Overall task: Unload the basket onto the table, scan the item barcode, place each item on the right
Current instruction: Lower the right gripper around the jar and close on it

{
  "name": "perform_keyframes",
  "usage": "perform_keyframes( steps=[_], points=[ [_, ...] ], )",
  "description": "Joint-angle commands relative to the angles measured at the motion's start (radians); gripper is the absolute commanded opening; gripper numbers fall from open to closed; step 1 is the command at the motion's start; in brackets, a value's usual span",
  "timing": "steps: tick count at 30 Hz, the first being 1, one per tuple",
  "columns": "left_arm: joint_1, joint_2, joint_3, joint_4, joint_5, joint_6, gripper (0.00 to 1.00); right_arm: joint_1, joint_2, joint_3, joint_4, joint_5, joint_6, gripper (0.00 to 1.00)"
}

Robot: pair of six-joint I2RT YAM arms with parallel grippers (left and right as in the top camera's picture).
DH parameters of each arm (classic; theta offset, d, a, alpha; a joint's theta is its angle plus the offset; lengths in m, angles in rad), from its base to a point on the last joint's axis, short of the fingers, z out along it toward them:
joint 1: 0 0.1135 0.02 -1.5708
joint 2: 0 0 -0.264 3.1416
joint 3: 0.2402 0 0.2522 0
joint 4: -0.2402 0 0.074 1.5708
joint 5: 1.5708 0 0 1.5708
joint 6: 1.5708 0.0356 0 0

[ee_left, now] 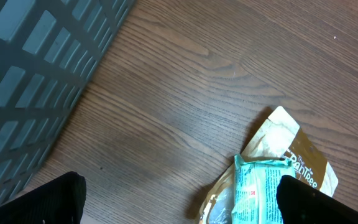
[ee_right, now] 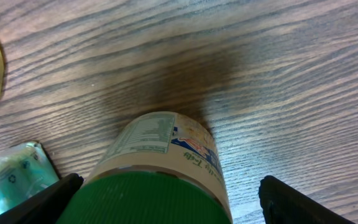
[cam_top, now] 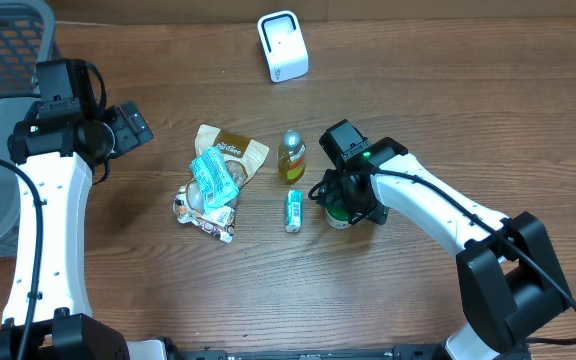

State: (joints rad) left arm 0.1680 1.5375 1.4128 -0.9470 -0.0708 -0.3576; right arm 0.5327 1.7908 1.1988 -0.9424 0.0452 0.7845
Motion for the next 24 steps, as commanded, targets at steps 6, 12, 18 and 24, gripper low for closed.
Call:
perform_keyframes(
  steps=[6,12,18,24],
  points=[
    [0.001,-0.006,0.008,0.002,0.001,0.014,1.0,0.005,0.003,-0.008,0.05,-0.055,-0.006,0.85],
    [0.001,-0.006,0.008,0.002,0.001,0.014,1.0,0.004,0.005,-0.009,0.048,-0.055,0.001,0.84],
    [0.001,-0.006,0.008,0.002,0.001,0.014,1.0,0.004,0.009,-0.047,0.068,-0.056,0.028,0.82],
    [0.001,-0.006,0.008,0.002,0.001,0.014,1.0,0.002,0.009,-0.048,0.074,-0.063,0.027,0.74]
  ],
)
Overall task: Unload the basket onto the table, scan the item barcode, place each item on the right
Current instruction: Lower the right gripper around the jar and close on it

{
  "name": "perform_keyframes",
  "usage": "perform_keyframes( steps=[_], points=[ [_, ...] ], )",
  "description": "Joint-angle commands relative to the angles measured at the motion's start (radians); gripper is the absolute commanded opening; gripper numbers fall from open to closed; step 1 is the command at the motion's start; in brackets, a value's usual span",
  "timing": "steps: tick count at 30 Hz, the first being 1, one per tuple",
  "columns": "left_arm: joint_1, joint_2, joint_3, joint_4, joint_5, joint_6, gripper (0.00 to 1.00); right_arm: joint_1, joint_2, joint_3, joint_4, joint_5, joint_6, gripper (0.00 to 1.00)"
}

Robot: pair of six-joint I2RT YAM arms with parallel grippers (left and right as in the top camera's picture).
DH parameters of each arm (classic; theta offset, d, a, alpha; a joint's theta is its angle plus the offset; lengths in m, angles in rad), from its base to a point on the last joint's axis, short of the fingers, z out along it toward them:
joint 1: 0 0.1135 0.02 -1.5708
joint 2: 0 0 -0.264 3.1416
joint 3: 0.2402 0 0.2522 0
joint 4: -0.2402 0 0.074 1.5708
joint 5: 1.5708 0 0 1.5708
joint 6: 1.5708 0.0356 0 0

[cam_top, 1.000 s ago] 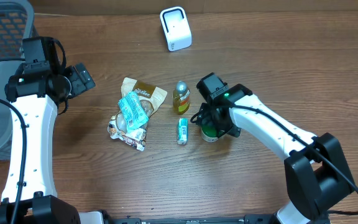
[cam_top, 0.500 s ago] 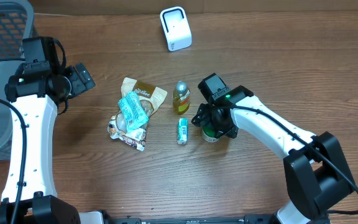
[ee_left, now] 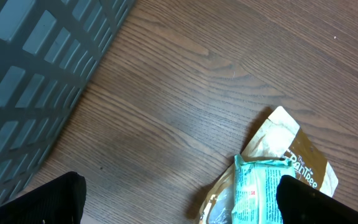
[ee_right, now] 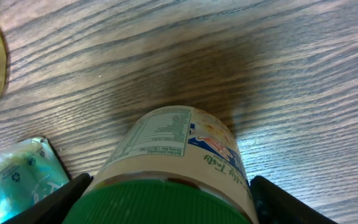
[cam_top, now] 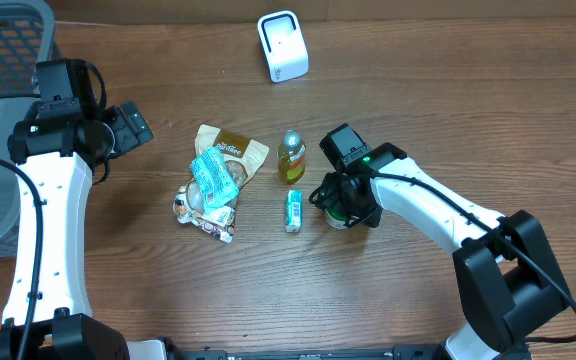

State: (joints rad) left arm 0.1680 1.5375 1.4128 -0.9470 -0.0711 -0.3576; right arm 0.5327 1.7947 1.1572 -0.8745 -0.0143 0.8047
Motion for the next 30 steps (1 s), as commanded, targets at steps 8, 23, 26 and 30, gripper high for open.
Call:
perform_keyframes(
  steps=[8,23,26,30],
  points=[
    [0.001,-0.006,0.008,0.002,0.002,0.014,0.99,0.002,0.005,-0.006,0.01,-0.007,0.006,0.78],
    [0.001,-0.006,0.008,0.002,0.002,0.014,0.99,0.002,0.007,-0.008,0.018,-0.007,0.006,0.73],
    [0.001,-0.006,0.008,0.002,0.002,0.014,1.0,0.002,0.014,-0.008,0.021,-0.008,0.006,0.74],
    [0.001,-0.006,0.008,0.002,0.002,0.014,1.0,0.002,0.015,-0.008,0.021,-0.011,0.006,0.72]
  ],
)
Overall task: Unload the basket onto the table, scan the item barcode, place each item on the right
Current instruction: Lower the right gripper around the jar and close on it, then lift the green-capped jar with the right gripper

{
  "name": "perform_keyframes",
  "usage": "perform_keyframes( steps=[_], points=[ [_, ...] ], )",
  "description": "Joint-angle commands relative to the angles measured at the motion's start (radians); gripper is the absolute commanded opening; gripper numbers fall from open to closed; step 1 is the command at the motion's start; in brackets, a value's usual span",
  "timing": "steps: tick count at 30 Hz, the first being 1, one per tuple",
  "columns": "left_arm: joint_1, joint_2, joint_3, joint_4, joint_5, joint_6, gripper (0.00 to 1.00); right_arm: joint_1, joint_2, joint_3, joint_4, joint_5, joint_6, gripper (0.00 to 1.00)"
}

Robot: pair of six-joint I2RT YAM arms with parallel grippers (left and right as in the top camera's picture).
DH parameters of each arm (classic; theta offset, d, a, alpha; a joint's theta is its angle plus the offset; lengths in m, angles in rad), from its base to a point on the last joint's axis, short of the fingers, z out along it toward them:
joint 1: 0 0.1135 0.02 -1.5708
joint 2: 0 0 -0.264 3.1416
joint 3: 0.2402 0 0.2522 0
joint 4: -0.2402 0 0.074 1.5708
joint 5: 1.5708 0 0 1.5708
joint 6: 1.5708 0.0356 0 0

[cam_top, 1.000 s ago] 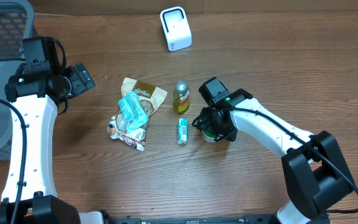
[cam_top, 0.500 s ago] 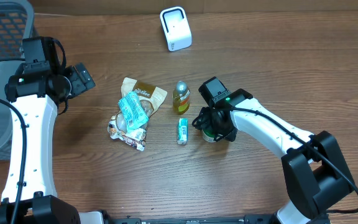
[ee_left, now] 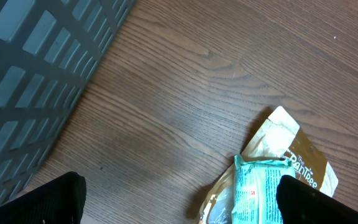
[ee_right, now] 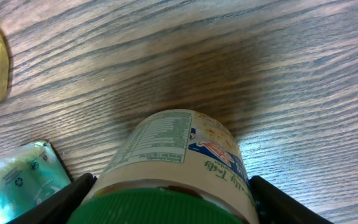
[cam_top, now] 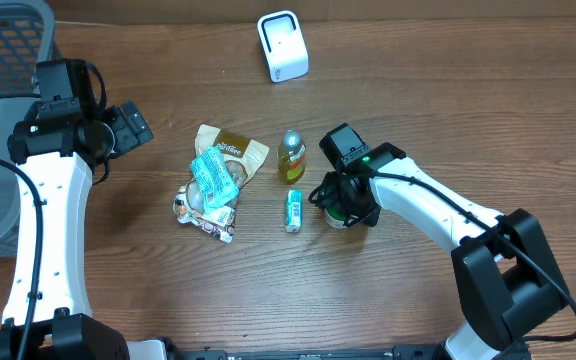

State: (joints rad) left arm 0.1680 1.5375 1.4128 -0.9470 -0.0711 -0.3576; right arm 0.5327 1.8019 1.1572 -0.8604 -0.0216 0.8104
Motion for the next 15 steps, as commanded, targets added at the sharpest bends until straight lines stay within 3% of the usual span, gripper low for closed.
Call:
perform_keyframes(
  steps=[1,9,15],
  points=[
    [0.001,-0.006,0.008,0.002,0.002,0.014,1.0,0.002,0.008,-0.008,0.007,-0.004,0.001,0.71],
    [0.001,-0.006,0.008,0.002,0.001,0.014,1.0,-0.075,0.005,0.043,-0.097,-0.074,0.0,0.63],
    [0.001,-0.006,0.008,0.002,0.002,0.014,1.0,-0.215,0.005,0.133,-0.283,-0.348,-0.121,0.64]
  ],
)
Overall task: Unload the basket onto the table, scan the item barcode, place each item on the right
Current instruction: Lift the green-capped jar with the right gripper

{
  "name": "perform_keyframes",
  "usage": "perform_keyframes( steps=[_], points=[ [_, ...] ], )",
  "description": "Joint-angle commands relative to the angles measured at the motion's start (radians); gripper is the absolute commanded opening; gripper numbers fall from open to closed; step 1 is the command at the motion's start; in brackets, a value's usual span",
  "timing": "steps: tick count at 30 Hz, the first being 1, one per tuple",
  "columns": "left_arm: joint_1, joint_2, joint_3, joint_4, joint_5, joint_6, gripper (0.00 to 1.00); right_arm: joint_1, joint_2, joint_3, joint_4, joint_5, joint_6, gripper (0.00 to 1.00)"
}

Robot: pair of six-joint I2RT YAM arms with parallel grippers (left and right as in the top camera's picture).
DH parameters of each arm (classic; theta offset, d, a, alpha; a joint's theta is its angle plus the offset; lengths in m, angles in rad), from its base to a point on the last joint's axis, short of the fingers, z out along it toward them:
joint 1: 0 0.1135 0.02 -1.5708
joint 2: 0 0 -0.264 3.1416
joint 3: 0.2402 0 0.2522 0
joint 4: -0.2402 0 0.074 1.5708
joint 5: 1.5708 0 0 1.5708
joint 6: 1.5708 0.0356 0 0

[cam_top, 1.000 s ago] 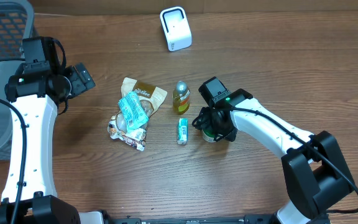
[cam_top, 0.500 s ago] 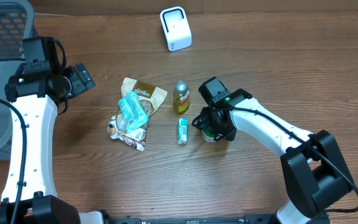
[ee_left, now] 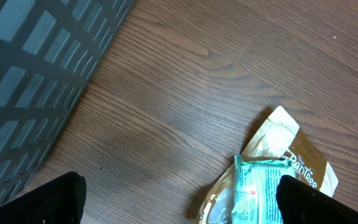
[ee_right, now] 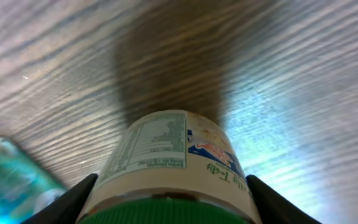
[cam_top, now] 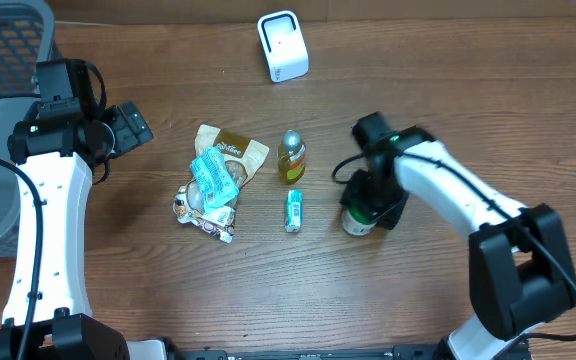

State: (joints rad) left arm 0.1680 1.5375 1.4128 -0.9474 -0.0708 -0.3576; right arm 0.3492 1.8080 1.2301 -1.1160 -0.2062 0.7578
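Note:
A jar with a green lid and cream label (cam_top: 358, 220) sits right of centre, with my right gripper (cam_top: 370, 197) shut on it just below the lid. In the right wrist view the jar (ee_right: 174, 155) fills the space between both fingers (ee_right: 73, 199), and the table beyond is blurred. The white barcode scanner (cam_top: 282, 45) stands at the far edge. My left gripper (cam_top: 128, 125) hangs open at the far left; in its wrist view the left gripper (ee_left: 176, 205) holds nothing, over bare wood beside the brown pouch (ee_left: 291, 162).
A brown pouch with a teal packet on it (cam_top: 218, 172), a small yellow bottle (cam_top: 290, 157) and a small teal packet (cam_top: 293, 210) lie mid-table. A dark mesh basket stands at the left edge.
My right gripper has moved to the right with the jar, away from the small teal packet and the yellow bottle. The left arm has not moved.
My right gripper stood open around the jar next to the small teal packet. Then its fingers were tight against the jar's sides and stayed so. Now the jar is further right in its grip. The left gripper stayed open near the basket throughout.

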Motion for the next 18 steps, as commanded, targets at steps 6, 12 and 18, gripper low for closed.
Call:
perform_keyframes(
  steps=[6,12,18],
  points=[
    [0.001,-0.006,0.008,0.003,0.001,0.014,1.0,-0.156,-0.001,0.164,-0.153,-0.583,-0.172,0.66],
    [0.001,-0.006,0.008,0.003,0.001,0.014,1.0,-0.187,-0.001,0.164,-0.154,-0.772,-0.172,0.69],
    [0.001,-0.006,0.008,0.003,0.001,0.014,1.0,-0.186,-0.001,0.164,-0.154,-0.845,-0.172,0.68]
  ],
)
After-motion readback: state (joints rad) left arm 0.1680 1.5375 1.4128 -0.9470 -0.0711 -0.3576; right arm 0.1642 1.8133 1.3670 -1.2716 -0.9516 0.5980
